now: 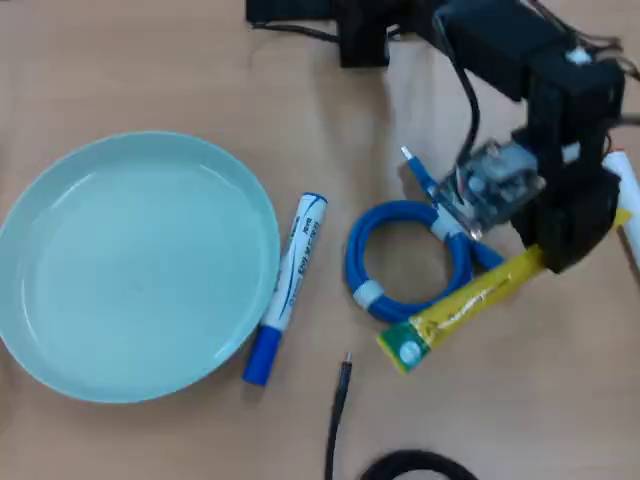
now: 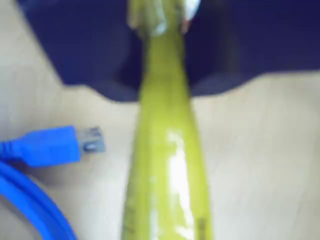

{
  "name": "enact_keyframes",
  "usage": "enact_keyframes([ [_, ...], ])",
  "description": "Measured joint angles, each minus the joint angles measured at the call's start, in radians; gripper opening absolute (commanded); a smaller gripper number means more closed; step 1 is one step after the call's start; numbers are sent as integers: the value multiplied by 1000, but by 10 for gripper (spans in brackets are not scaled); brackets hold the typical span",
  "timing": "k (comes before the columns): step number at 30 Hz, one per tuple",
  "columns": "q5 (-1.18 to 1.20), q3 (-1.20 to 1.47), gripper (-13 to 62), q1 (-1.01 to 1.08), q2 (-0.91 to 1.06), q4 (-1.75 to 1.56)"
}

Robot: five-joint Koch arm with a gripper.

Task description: Pick up the yellow coffee stick, then put it in the green bowl

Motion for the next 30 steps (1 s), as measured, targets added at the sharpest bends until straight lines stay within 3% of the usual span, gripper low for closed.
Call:
enact_keyframes([
  [7,-2,6,-68,92,153,140],
  [13,0,281,-67,169,319,155],
  [21,0,397,-66,244,397,147],
  [30,0,897,-65,399,572,-202],
])
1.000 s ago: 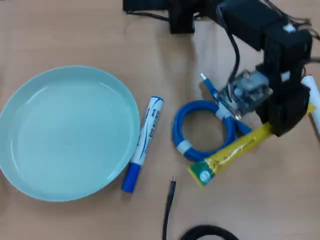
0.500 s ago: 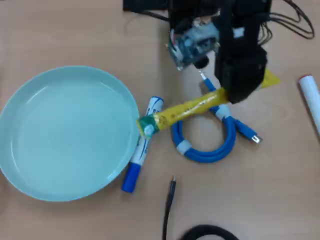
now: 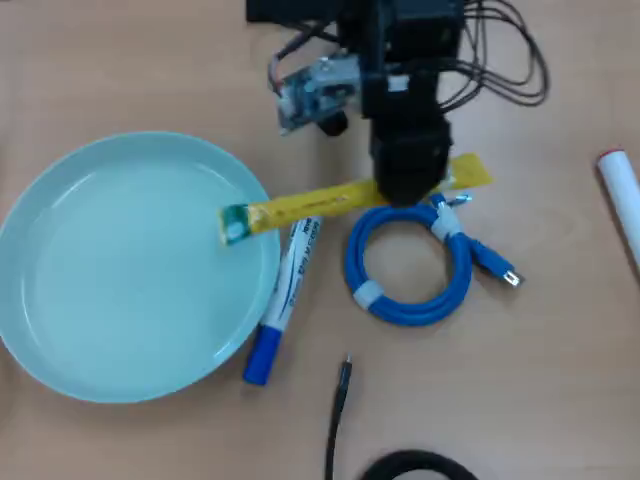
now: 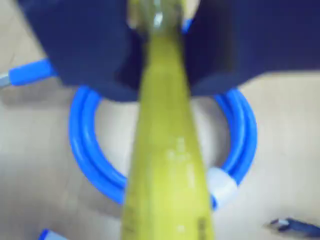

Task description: Pick up the yellow coffee stick, then put it in the green bowl

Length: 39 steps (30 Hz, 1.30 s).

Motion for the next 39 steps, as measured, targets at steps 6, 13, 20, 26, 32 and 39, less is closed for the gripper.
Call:
enact_keyframes([
  [6,0,107,-66,153,74,-160],
  [13,0,107,-67,287,74,-172],
  [20,0,107,-63,446,74,-222],
  [26,0,107,-65,505,74,-247],
  [32,0,107,-64,535,74,-247],
  [39,0,107,-67,588,74,-298],
])
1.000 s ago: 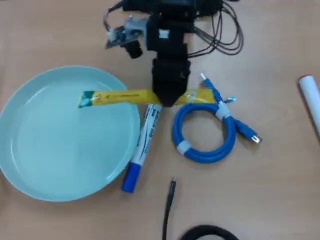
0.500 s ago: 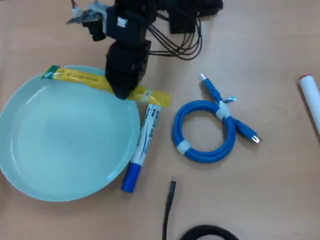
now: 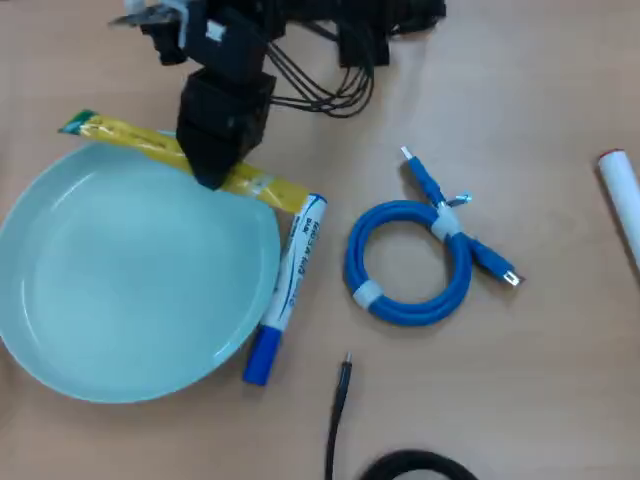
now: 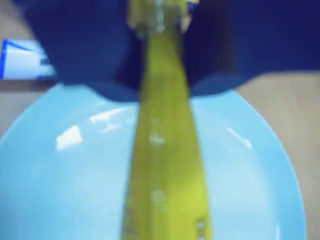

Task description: Pick up the yellow coffee stick, then put it in the green bowl

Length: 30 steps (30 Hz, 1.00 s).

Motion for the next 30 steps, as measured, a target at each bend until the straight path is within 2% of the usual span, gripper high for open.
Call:
enact_keyframes([
  [9,0,0,-69,64,-11,-156],
  [17,0,0,-69,74,-124,-327],
  [30,0,0,-65,87,-290,-356],
])
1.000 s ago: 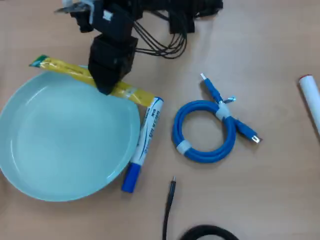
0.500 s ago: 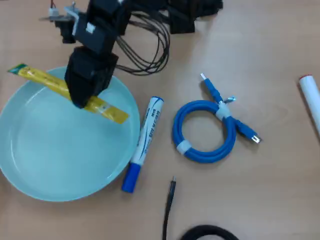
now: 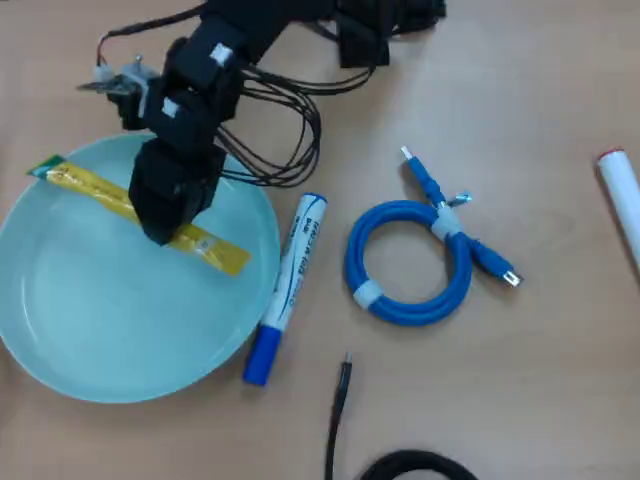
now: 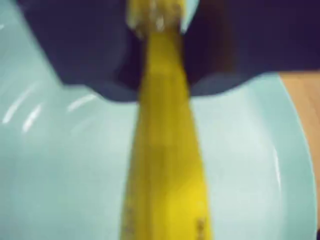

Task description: Pick up the yellow coffee stick, then put it in the green bowl

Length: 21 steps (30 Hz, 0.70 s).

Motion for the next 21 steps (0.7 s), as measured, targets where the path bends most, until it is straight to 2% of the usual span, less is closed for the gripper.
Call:
enact_keyframes([
  [21,0,156,-61,-11,-64,-227],
])
